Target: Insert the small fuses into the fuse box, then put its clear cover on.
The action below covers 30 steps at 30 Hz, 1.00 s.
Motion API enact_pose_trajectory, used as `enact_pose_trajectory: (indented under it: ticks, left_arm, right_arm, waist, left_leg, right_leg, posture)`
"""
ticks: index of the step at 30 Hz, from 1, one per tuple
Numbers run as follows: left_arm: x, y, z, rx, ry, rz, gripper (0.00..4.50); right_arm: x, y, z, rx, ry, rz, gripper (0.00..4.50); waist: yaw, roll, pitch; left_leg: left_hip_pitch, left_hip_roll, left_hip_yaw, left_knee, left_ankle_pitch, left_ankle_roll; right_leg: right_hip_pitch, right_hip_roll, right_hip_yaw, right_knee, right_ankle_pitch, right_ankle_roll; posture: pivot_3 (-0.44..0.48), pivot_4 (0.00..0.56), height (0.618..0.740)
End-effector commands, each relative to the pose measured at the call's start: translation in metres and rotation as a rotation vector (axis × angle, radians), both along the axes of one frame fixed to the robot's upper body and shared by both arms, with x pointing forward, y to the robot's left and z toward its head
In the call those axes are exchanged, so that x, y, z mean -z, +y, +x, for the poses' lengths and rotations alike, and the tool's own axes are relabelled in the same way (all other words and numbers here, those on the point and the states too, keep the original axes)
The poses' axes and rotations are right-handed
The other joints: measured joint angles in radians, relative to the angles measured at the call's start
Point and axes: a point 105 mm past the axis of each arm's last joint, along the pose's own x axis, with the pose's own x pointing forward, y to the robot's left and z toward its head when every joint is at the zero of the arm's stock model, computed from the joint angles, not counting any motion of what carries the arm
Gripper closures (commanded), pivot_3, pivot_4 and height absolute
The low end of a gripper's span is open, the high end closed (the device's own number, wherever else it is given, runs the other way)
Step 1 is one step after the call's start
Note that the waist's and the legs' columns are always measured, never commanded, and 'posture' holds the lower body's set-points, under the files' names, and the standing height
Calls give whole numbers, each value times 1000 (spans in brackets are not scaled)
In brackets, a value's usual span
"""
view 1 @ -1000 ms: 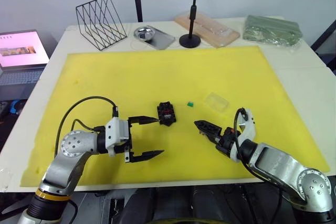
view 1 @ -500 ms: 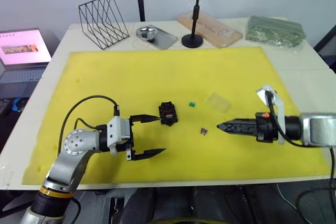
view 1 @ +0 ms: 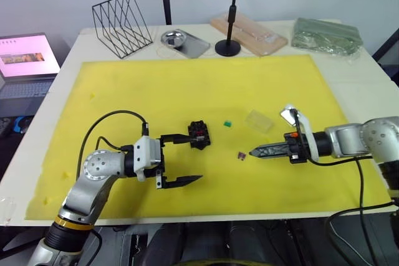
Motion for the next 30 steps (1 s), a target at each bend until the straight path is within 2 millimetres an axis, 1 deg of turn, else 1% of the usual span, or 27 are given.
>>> enact_pose_trajectory:
  ticks: [1,8,17,28,30]
  left_arm:
    - [-7,-1,-3,10,-36,-3,0]
    - [-8,-2,-4,19,-33,1,0]
    - [-9,-4,-5,34,-25,9,0]
    - [-12,-5,-6,39,-24,13,0]
    - [-9,-8,-5,39,-20,14,0]
  right_arm:
    - [-5,1,2,-12,-24,11,2483]
    - [0,3,11,2,-17,12,2483]
    - [11,6,11,-7,14,3,2483]
    - [15,12,15,0,36,29,2483]
    - [16,13,16,3,44,35,2483]
  waist:
    - [0,0,0]
    - [0,0,0]
    - [-1,0,0]
    - [-2,0,0]
    - [-1,0,0]
  left_leg:
    - [0,0,0,0,0,0]
    - [0,0,0,0,0,0]
    - [0,0,0,0,0,0]
    - [0,0,0,0,0,0]
    - [0,0,0,0,0,0]
  right_leg:
    - [0,0,0,0,0,0]
    - [0,0,0,0,0,0]
    - [0,0,0,0,0,0]
    - [0,0,0,0,0,0]
    - [0,0,0,0,0,0]
  posture:
    - [0,150,740]
    - [0,150,740]
    - [0,150,740]
    - [0,150,740]
    - [0,150,740]
